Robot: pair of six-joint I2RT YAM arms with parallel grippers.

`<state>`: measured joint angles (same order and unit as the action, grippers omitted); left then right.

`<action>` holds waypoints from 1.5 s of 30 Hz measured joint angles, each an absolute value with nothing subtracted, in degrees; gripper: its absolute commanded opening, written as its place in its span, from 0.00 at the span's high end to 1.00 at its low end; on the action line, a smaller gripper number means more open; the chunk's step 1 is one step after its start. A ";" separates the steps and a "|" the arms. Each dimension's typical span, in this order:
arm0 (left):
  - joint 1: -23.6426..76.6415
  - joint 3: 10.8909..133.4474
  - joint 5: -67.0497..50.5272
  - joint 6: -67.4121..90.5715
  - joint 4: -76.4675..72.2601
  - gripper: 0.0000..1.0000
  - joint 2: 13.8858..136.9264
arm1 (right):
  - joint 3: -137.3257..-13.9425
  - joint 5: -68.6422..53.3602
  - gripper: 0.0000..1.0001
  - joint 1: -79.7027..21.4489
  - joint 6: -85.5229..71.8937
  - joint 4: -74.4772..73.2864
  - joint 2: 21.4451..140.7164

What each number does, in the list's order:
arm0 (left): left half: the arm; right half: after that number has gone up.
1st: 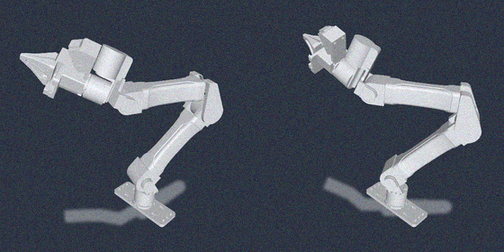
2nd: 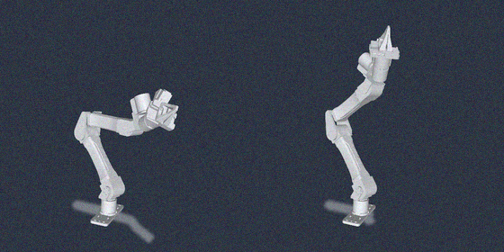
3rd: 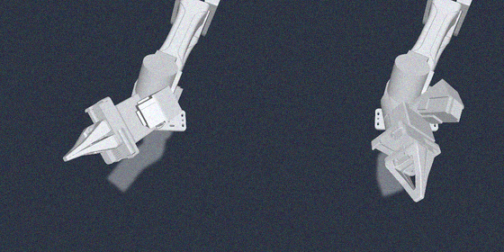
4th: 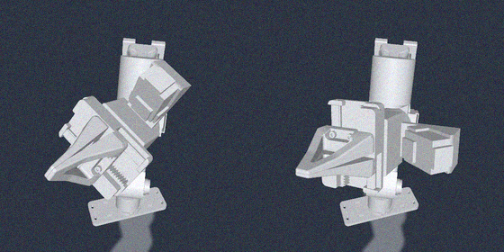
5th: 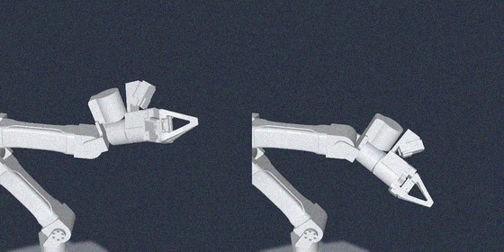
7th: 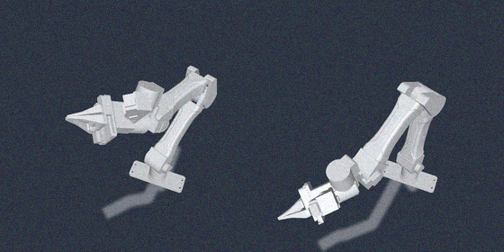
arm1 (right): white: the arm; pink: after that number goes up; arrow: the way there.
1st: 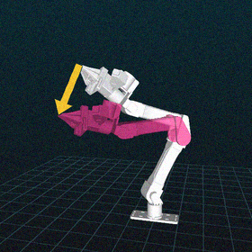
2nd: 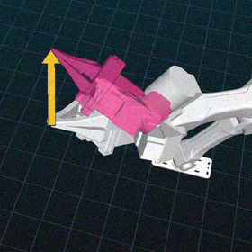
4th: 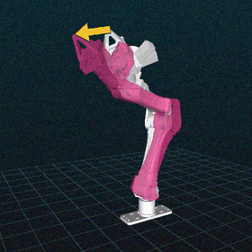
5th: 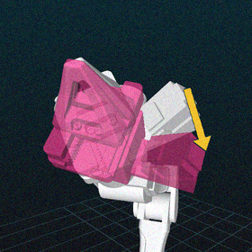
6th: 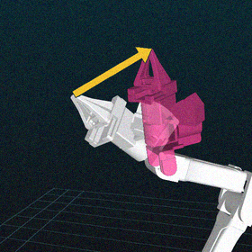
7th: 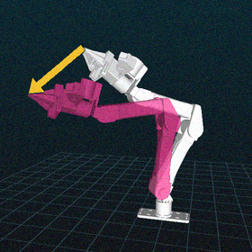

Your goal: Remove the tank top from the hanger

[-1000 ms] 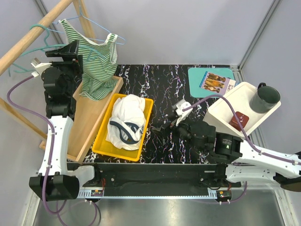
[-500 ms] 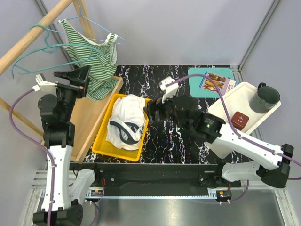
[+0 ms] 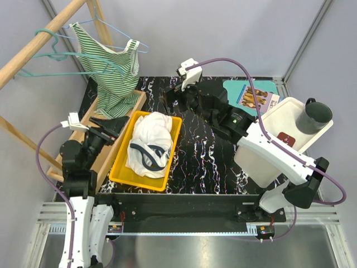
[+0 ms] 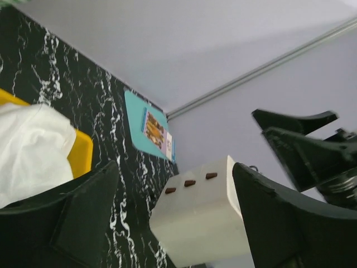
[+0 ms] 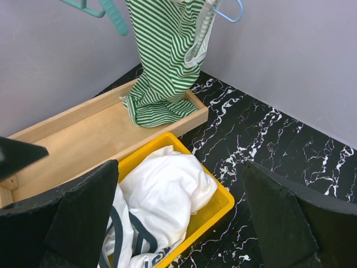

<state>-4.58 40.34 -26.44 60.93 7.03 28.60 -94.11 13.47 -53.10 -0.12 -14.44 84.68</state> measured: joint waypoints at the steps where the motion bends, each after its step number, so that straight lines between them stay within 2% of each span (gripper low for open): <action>1: -4.12 37.91 -26.59 60.84 6.02 0.17 27.86 | -94.04 13.41 0.00 -53.10 -0.10 -14.46 84.68; 5: 0.05 29.34 -25.96 61.08 -0.36 0.25 29.52 | -91.66 13.39 0.00 -53.08 -0.58 -14.24 83.92; 8: 5.78 24.75 -23.86 61.80 -8.21 0.33 35.62 | -88.23 13.39 0.00 -53.08 -1.19 -14.59 82.48; 9: 7.75 23.09 -22.96 62.13 -12.69 0.40 39.18 | -86.89 13.37 0.00 -53.08 -1.34 -14.66 81.76; 12: 11.75 19.35 -20.53 64.18 -26.26 0.49 49.25 | -83.26 13.41 0.00 -53.08 -1.69 -15.00 78.74; 16: 12.88 19.77 -18.46 69.93 -49.45 0.59 69.43 | -78.70 13.56 0.00 -53.08 -2.04 -15.31 72.36; 19: 12.88 25.08 -17.21 74.89 -59.57 0.59 83.18 | -75.77 13.91 0.00 -53.08 -2.31 -15.20 66.87; 21: 12.69 33.34 -17.06 78.59 -64.27 0.58 94.06 | -73.60 13.93 0.00 -53.06 -2.52 -14.87 62.72; 25: 12.16 46.26 -16.78 81.45 -67.85 0.55 105.16 | -71.18 13.85 0.00 -53.06 -3.09 -14.92 57.43; 27: 11.46 49.69 -16.47 81.56 -69.06 0.50 107.07 | -70.63 13.85 0.00 -53.06 -3.29 -14.98 55.90; 28: 11.03 51.22 -16.34 81.56 -69.56 0.45 107.61 | -70.46 13.85 0.00 -53.06 -3.31 -15.07 55.42; 29: 10.68 52.40 -16.21 81.52 -70.15 0.36 108.05 | -70.37 13.85 0.00 -53.06 -3.33 -15.29 55.09; 30: 10.31 54.00 -16.14 81.54 -70.54 0.34 108.55 | -70.30 13.87 0.00 -53.06 -3.31 -15.44 54.89; 34: 9.30 61.39 -15.73 81.08 -71.59 0.33 110.59 | -70.04 13.91 0.00 -53.06 -3.25 -16.29 55.05; 37: 8.86 67.16 -15.49 81.47 -73.32 0.40 113.32 | -70.04 13.87 0.00 -53.06 -3.25 -16.40 56.01; 45: 7.73 75.70 -13.15 84.01 -73.10 0.43 121.08 | -70.04 13.82 0.00 -53.06 -2.90 -16.47 58.26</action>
<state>7.73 75.70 -13.15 84.01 -73.10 121.08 -70.04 13.82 -53.06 -2.90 -16.47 58.26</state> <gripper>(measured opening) 0.569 0.994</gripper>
